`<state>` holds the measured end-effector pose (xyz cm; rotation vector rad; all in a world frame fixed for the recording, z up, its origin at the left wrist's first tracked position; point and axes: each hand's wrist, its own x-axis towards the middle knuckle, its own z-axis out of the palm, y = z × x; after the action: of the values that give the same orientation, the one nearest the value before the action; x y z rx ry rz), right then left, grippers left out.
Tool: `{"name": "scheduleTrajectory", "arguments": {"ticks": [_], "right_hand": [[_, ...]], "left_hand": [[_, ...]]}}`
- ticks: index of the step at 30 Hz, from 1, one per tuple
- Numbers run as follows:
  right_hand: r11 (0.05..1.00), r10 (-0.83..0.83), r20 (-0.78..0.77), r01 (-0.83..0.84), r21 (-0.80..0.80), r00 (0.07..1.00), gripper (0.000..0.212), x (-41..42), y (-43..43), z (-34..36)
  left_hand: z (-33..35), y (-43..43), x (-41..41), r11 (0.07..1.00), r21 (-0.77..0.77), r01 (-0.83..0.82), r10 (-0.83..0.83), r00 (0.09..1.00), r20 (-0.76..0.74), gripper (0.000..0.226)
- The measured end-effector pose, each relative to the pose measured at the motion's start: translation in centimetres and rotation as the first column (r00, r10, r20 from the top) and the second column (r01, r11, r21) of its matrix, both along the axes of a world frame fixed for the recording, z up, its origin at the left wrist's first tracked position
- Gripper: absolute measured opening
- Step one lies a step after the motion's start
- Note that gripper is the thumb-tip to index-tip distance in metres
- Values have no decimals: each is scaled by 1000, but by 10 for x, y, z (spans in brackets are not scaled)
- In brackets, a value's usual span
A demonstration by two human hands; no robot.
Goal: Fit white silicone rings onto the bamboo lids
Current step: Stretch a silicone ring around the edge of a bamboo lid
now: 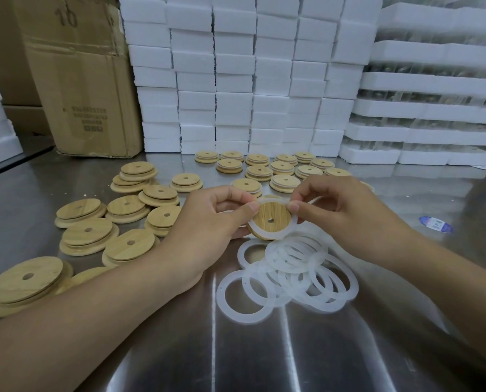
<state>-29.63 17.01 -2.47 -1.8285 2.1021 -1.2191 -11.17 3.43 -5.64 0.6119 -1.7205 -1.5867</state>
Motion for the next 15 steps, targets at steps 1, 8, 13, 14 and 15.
{"name": "scheduleTrajectory", "arguments": {"ticks": [1,8,13,14,15], "right_hand": [[1000,1,-2,-1,5,1000,12,-1,0,1],[1000,-9,98,6,25,995,11,-6,0,1],[991,-16,115,1,133,993,13,-8,1,1],[990,-15,113,-1,143,993,13,-9,0,1],[989,-15,112,-2,146,994,14,-10,0,1]], "left_hand": [[0,0,0,1000,0,-5,5,1000,1,4],[1,1,1,1000,-9,-4,5,999,37,13],[-1,-1,2,1000,-8,-7,7,999,54,13],[-1,-2,2,1000,-14,-5,6,998,63,13],[-1,-4,3,1000,-24,-3,5,997,75,14]]}}
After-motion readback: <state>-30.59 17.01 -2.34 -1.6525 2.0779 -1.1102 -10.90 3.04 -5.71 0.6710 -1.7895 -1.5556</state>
